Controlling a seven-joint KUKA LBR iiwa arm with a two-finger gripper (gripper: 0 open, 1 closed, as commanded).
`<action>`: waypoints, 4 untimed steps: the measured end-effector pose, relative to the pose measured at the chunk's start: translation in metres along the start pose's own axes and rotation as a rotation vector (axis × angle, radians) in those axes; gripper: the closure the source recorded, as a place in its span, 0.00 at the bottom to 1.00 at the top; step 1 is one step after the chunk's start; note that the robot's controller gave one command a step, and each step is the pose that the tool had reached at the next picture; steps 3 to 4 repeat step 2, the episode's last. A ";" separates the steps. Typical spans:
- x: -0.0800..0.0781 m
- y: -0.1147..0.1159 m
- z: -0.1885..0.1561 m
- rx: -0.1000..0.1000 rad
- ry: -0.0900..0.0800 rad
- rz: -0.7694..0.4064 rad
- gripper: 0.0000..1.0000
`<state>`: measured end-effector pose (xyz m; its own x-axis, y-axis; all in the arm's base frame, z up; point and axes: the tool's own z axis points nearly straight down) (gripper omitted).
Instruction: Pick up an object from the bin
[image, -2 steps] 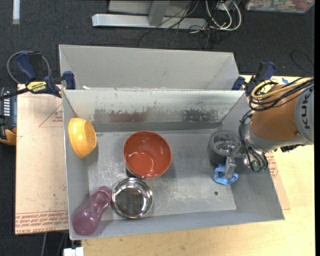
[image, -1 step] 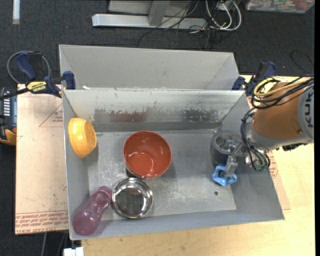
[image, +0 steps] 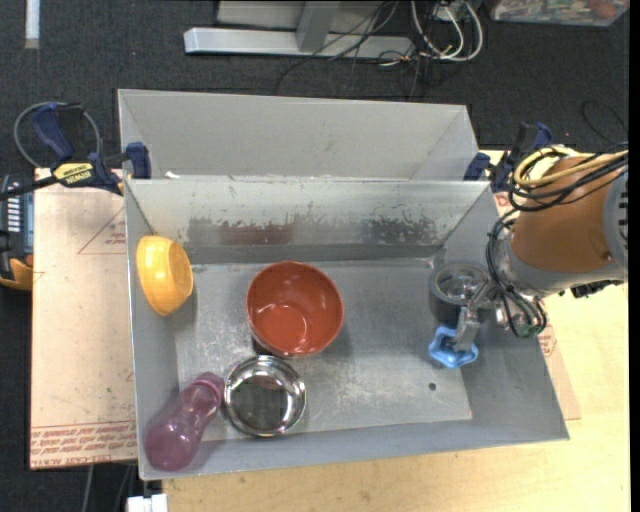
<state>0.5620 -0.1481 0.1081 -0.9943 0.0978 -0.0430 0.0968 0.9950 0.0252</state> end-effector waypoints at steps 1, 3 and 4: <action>0.000 0.000 -0.009 0.000 0.001 0.000 1.00; 0.002 0.001 -0.030 -0.002 0.011 0.000 1.00; 0.002 0.001 -0.030 -0.002 0.011 0.000 1.00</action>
Offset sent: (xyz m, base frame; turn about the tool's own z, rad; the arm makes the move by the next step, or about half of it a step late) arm -0.0002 -0.0002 0.0744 0.0003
